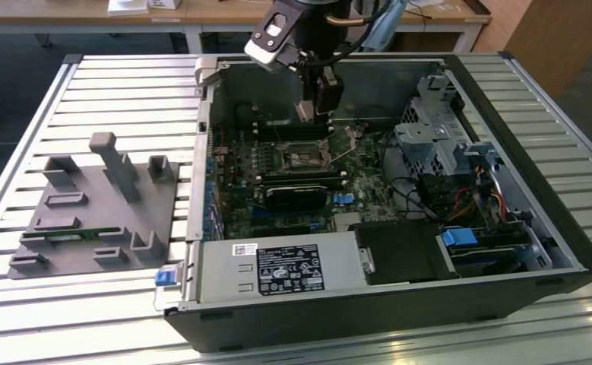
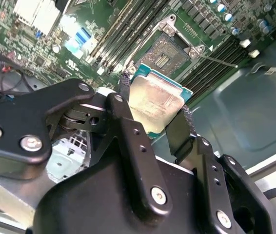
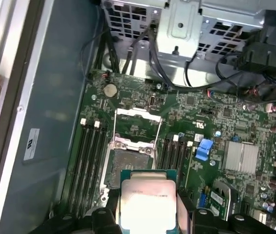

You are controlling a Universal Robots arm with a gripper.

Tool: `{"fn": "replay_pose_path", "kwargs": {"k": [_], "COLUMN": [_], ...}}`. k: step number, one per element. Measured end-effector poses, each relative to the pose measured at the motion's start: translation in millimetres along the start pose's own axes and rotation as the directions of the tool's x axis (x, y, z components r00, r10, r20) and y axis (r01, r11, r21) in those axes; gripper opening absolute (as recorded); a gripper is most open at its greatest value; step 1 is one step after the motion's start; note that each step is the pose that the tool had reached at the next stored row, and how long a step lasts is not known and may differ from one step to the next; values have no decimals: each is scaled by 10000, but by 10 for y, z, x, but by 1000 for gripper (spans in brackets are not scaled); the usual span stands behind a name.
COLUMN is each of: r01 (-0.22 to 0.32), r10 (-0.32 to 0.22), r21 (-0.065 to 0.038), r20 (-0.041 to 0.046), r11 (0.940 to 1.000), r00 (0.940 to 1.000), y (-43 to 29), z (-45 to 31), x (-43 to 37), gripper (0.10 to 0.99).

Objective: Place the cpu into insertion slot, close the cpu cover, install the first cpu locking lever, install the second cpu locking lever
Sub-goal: 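Place the cpu into insertion slot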

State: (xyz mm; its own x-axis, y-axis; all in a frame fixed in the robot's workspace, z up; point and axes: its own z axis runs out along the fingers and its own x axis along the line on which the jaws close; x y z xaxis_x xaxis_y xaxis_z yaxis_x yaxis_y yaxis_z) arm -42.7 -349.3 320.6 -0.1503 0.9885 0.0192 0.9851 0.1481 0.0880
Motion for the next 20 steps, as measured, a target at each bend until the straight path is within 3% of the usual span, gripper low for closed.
{"fn": "replay_pose_path", "kwargs": {"k": [6,20], "r01": [-873,-1015], "r10": [873,1016], "r21": [-17,-15], "r20": [78,93], "r11": [9962,9948], "r00": [9962,9948], "y": [-3,-12], "z": [40,144], "x": [2,3], "gripper": [541,541]}}
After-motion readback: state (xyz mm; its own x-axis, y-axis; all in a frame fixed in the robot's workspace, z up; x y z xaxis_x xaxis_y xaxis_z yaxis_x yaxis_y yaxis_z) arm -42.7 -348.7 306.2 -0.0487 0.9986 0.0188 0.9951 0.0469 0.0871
